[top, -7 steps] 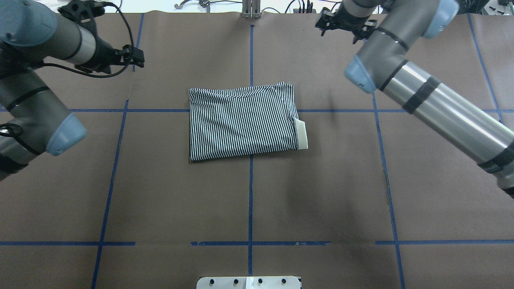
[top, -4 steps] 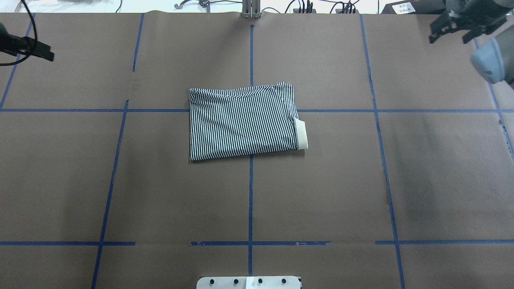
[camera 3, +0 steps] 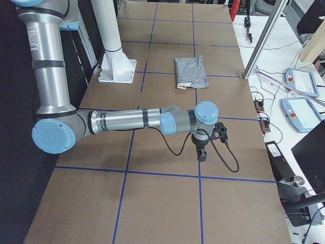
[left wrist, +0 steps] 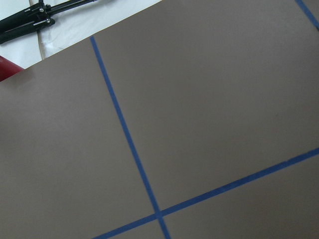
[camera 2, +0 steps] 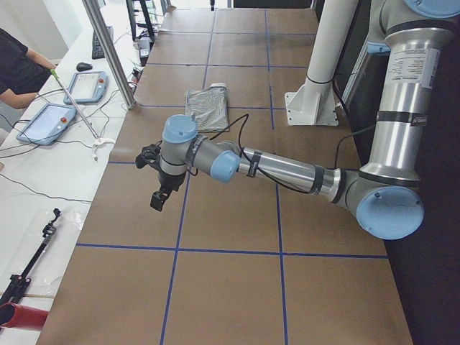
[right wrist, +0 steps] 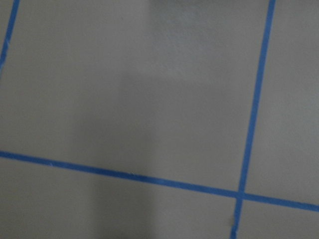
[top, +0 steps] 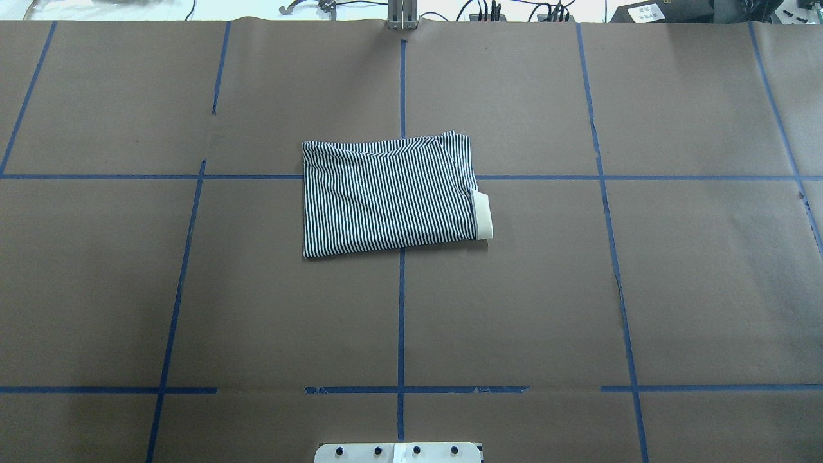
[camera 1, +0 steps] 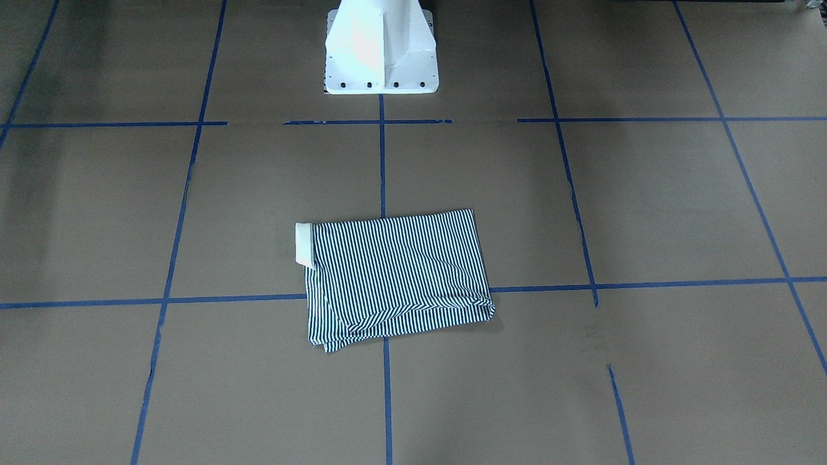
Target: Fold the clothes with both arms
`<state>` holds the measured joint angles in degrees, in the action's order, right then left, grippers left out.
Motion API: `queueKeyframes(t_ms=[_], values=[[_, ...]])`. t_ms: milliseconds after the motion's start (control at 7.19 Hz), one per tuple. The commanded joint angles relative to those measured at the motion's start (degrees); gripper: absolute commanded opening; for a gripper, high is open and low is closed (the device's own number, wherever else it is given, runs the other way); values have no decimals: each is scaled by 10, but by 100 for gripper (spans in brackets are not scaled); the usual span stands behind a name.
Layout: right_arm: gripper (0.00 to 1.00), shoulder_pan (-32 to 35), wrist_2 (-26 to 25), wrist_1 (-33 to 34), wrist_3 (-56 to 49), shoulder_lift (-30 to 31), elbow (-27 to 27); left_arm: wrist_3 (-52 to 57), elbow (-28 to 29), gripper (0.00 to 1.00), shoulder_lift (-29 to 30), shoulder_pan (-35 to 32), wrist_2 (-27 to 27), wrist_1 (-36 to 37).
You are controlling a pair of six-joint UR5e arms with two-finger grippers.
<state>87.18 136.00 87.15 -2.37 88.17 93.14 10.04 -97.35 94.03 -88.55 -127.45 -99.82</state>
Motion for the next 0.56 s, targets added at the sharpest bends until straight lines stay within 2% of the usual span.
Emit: queueKeyframes(t_ms=[0, 139, 278, 417], values=[[100, 17, -15, -4, -11, 51, 23, 29, 9, 100, -7, -19, -50, 11], [100, 17, -43, -4, -15, 50, 27, 29, 24, 100, -14, -21, -43, 7], [100, 17, -38, 0, -6, 56, 47, 25, 43, 100, -33, -18, -43, -12], [100, 17, -31, 5, -4, 60, 56, 24, 41, 100, -37, -20, -42, 5]])
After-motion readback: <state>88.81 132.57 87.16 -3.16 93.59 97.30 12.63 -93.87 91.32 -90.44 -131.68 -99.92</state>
